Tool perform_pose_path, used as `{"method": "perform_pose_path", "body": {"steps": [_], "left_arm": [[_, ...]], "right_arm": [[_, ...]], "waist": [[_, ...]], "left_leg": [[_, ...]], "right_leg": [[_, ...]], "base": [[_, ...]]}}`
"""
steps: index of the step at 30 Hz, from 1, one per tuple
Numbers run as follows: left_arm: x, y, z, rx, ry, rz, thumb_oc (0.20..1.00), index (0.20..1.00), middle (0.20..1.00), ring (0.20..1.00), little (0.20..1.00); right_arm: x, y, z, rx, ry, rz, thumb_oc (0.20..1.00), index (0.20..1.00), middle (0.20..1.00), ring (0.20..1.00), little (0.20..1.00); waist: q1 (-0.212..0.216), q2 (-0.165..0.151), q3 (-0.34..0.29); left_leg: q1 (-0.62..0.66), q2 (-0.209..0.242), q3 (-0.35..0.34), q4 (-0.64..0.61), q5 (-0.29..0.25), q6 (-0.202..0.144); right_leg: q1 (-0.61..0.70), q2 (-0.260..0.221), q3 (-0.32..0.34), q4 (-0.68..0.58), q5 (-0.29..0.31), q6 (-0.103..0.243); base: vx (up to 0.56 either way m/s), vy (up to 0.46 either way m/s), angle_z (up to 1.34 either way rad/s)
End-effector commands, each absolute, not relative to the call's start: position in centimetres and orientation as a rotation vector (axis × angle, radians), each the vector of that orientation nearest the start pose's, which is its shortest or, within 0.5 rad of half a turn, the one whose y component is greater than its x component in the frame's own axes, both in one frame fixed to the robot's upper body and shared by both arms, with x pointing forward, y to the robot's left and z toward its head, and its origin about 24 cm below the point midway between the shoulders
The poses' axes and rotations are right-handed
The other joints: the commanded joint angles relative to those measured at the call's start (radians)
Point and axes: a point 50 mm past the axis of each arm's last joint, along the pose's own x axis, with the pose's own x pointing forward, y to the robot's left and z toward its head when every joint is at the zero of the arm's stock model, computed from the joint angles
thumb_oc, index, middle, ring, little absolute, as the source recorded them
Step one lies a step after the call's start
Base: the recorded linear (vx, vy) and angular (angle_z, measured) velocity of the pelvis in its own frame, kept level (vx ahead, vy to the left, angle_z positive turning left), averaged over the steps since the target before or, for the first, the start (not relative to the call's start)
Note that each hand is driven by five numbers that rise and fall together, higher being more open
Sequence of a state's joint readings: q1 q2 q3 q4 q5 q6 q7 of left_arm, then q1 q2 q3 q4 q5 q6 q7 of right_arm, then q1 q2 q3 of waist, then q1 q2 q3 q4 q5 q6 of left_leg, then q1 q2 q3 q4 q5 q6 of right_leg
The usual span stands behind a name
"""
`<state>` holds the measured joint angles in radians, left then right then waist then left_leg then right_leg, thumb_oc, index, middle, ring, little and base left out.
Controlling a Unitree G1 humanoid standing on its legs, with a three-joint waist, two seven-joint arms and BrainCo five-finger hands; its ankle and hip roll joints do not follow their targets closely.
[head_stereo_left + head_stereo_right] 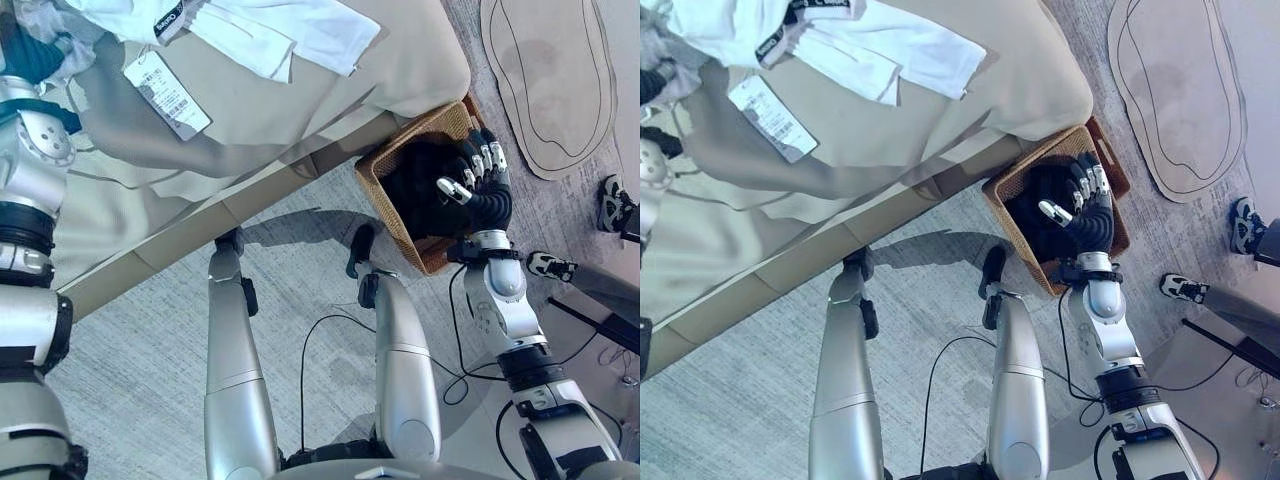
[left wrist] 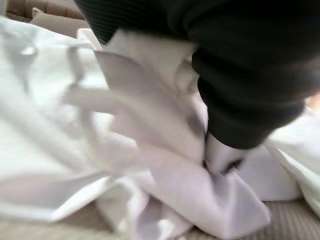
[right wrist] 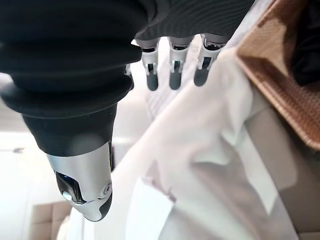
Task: Pick up clothes into the bucket
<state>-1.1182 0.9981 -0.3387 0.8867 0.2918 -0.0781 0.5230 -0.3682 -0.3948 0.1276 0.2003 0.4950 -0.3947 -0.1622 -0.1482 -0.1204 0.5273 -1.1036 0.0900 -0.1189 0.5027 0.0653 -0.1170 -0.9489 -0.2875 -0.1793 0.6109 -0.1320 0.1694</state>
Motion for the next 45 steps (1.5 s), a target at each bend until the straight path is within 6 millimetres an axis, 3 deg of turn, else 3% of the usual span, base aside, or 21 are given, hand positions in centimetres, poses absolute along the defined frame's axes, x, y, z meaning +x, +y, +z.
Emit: {"method": "perform_pose_path", "body": {"steps": [1, 10, 14, 15, 16, 17, 18, 19, 25, 32, 36, 40, 45], "left_arm": [[35.3, 34.2, 27.9, 1.179, -0.360, 0.734, 0.200, 0.200, 0.200, 0.200, 0.200], [35.5, 33.6, 26.5, 1.146, -0.358, 0.697, 0.200, 0.200, 0.200, 0.200, 0.200], [35.4, 32.4, 23.5, 1.094, -0.367, 0.621, 0.200, 0.200, 0.200, 0.200, 0.200], [35.3, 31.7, 22.9, 1.067, -0.393, 0.595, 0.200, 0.200, 0.200, 0.200, 0.200], [35.1, 31.3, 22.0, 1.036, -0.398, 0.576, 0.200, 0.200, 0.200, 0.200, 0.200], [35.0, 31.4, 21.9, 1.036, -0.394, 0.577, 0.200, 0.200, 0.200, 0.200, 0.200], [34.6, 30.4, 20.1, 0.912, -0.413, 0.534, 0.200, 0.200, 0.200, 0.200, 0.200], [34.2, 29.9, 18.9, 0.845, -0.411, 0.505, 0.200, 0.200, 0.200, 0.200, 0.200], [31.7, 27.5, 15.2, 0.707, -0.441, 0.384, 0.200, 0.200, 0.200, 0.200, 0.200], [29.9, 25.0, 13.5, 0.533, -0.465, 0.255, 0.200, 0.200, 0.200, 0.200, 0.200], [28.7, 23.7, 12.2, 0.415, -0.441, 0.149, 0.200, 0.200, 0.200, 0.200, 0.200], [28.3, 23.0, 12.4, 0.340, -0.455, 0.101, 0.200, 0.200, 0.200, 0.200, 0.200], [28.2, 21.5, 14.5, 0.260, -0.541, 0.009, 0.200, 0.200, 0.200, 0.200, 0.200]], "right_arm": [[29.7, -20.9, 14.3, 0.192, -0.565, -0.082, 1.000, 1.000, 1.000, 1.000, 1.000], [29.6, -21.0, 13.6, 0.194, -0.542, -0.096, 1.000, 1.000, 1.000, 1.000, 1.000], [29.7, -20.8, 13.1, 0.175, -0.518, -0.104, 1.000, 1.000, 1.000, 1.000, 1.000], [29.8, -20.9, 13.1, 0.174, -0.519, -0.114, 1.000, 1.000, 1.000, 1.000, 1.000], [29.8, -21.0, 13.0, 0.169, -0.513, -0.120, 1.000, 1.000, 1.000, 1.000, 1.000], [29.8, -20.9, 12.9, 0.168, -0.510, -0.118, 1.000, 1.000, 1.000, 1.000, 1.000], [29.9, -21.1, 12.8, 0.165, -0.504, -0.136, 1.000, 1.000, 1.000, 1.000, 1.000], [29.9, -21.2, 12.6, 0.164, -0.496, -0.145, 1.000, 1.000, 1.000, 1.000, 1.000], [29.3, -22.1, 11.6, 0.117, -0.451, -0.162, 1.000, 1.000, 1.000, 1.000, 1.000], [28.2, -23.1, 8.9, 0.073, -0.336, -0.170, 1.000, 1.000, 1.000, 1.000, 1.000], [27.4, -23.5, 7.2, 0.069, -0.263, -0.175, 1.000, 1.000, 1.000, 1.000, 1.000], [27.2, -23.5, 6.6, 0.068, -0.235, -0.174, 1.000, 1.000, 1.000, 1.000, 1.000], [26.9, -23.5, 5.9, 0.041, -0.197, -0.162, 1.000, 1.000, 1.000, 1.000, 1.000]], "waist": [[-0.005, -0.013, -0.083], [0.003, 0.002, -0.091], [0.023, 0.010, -0.102], [0.029, 0.009, -0.102], [0.035, 0.013, -0.102], [0.037, 0.017, -0.107], [0.050, 0.016, -0.109], [0.055, 0.021, -0.114], [0.087, 0.039, -0.149], [0.104, 0.056, -0.191], [0.112, 0.076, -0.248], [0.112, 0.084, -0.278], [0.108, 0.095, -0.330]], "left_leg": [[-0.002, -0.034, 0.073, 0.150, -0.203, 0.085], [0.047, -0.046, 0.076, 0.127, -0.195, 0.085], [0.141, -0.052, 0.082, 0.086, -0.187, 0.086], [0.154, -0.060, 0.093, 0.065, -0.151, 0.091], [0.182, -0.061, 0.096, 0.052, -0.148, 0.091], [0.198, -0.056, 0.089, 0.051, -0.178, 0.085], [0.246, -0.063, 0.103, 0.013, -0.138, 0.088], [0.287, -0.065, 0.105, -0.014, -0.132, 0.087], [0.480, -0.073, 0.099, -0.134, -0.106, 0.082], [0.629, -0.064, 0.086, -0.242, -0.076, 0.074], [0.742, -0.048, 0.084, -0.354, -0.035, 0.057], [0.788, -0.043, 0.086, -0.401, -0.012, 0.050], [0.865, -0.026, 0.090, -0.437, -0.011, 0.046]], "right_leg": [[-0.033, 0.016, 0.013, -0.211, 0.225, 0.031], [0.008, 0.013, 0.016, -0.219, 0.226, 0.035], [0.089, 0.009, 0.011, -0.238, 0.222, 0.028], [0.104, -0.001, 0.001, -0.256, 0.249, 0.017], [0.129, -0.004, -0.002, -0.263, 0.251, 0.017], [0.140, 0.004, 0.005, -0.256, 0.226, 0.028], [0.190, -0.010, -0.012, -0.289, 0.255, 0.017], [0.230, -0.011, -0.015, -0.308, 0.257, 0.016], [0.412, -0.017, -0.038, -0.374, 0.254, 0.016], [0.559, -0.005, -0.069, -0.438, 0.246, 0.013], [0.651, 0.010, -0.091, -0.488, 0.240, 0.012], [0.695, 0.018, -0.104, -0.516, 0.241, 0.011], [0.760, 0.031, -0.108, -0.525, 0.226, 0.009]], "base": [[0.01, 0.053, -0.01], [0.00, -0.001, 0.01], [-0.01, 0.010, 0.05], [-0.05, 0.025, -0.01], [0.00, 0.000, 0.00], [0.03, -0.015, 0.06], [0.04, -0.021, 0.08], [-0.04, -0.009, 0.06], [0.08, -0.020, 0.03], [0.07, -0.047, 0.08], [0.08, -0.055, 0.03], [0.08, -0.055, 0.03], [0.08, -0.036, -0.02]]}}
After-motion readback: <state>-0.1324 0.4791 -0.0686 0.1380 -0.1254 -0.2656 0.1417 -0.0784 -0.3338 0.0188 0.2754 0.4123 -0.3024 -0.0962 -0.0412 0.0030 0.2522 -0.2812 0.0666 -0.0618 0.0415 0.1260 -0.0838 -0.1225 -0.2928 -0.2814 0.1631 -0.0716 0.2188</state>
